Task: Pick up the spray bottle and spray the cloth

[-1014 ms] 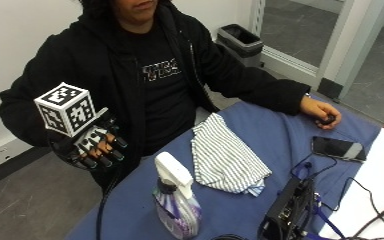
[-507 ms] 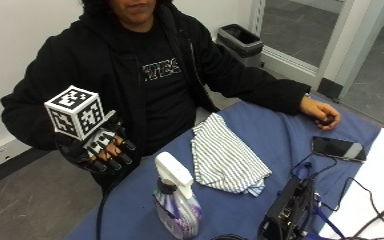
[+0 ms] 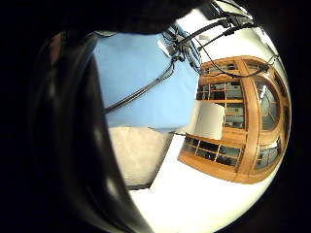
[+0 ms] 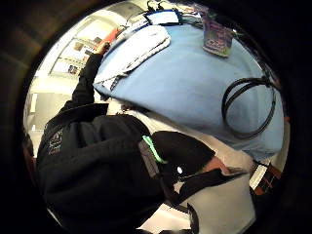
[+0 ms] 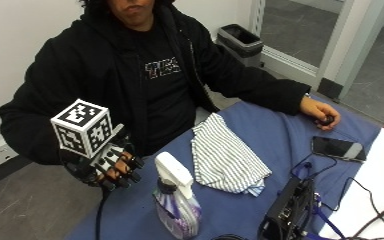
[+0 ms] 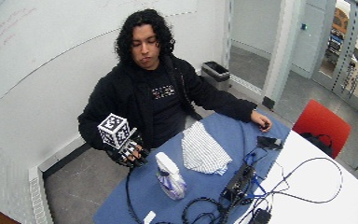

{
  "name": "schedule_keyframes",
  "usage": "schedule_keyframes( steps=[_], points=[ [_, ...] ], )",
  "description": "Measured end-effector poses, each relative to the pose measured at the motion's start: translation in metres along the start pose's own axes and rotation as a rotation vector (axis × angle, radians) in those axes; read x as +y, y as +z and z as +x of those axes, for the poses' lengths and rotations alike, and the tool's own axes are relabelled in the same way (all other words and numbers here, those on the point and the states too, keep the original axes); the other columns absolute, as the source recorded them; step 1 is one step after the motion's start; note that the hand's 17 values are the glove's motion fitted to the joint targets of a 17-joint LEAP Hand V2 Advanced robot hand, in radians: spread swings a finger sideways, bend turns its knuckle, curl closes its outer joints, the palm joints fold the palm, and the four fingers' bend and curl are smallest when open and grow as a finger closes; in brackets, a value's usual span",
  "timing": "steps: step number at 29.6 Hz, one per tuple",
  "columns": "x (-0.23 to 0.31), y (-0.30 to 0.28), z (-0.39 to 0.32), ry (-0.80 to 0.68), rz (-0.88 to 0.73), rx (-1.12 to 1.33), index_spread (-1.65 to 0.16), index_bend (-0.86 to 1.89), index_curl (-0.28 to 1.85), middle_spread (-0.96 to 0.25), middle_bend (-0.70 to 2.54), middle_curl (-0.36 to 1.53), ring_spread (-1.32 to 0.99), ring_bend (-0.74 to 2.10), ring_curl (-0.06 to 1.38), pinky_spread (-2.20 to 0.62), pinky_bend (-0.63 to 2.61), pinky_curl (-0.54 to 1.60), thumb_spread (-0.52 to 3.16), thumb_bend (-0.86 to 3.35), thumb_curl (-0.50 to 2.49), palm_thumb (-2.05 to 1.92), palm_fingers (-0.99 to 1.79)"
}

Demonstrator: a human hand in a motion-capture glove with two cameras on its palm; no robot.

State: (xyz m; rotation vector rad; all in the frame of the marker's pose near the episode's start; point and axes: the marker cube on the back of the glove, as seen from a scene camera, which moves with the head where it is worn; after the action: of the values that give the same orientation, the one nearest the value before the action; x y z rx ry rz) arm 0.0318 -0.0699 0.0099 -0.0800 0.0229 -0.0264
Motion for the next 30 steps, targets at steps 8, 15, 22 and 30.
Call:
schedule_keyframes(
  steps=[8,15,22,30],
  points=[
    [-0.027,-0.014,0.025,0.032,0.039,0.009,-0.35,0.12,0.19,0.01,0.28,0.32,-0.01,0.47,0.29,0.21,0.38,0.31,1.03,-0.02,0.27,0.35,0.4],
    [-0.047,-0.03,0.051,0.101,0.05,-0.018,-0.33,0.12,0.2,0.01,0.28,0.33,-0.01,0.49,0.3,0.21,0.37,0.31,1.03,-0.02,0.28,0.35,0.45],
    [-0.071,-0.043,0.066,0.128,0.071,-0.121,-0.3,0.11,0.2,0.01,0.28,0.34,-0.03,0.49,0.31,0.21,0.37,0.32,1.04,-0.03,0.28,0.35,0.46],
    [-0.103,-0.052,0.067,0.105,0.099,-0.221,-0.3,0.1,0.2,0.02,0.28,0.35,-0.03,0.5,0.33,0.22,0.36,0.33,1.06,-0.02,0.29,0.37,0.45]
  ],
)
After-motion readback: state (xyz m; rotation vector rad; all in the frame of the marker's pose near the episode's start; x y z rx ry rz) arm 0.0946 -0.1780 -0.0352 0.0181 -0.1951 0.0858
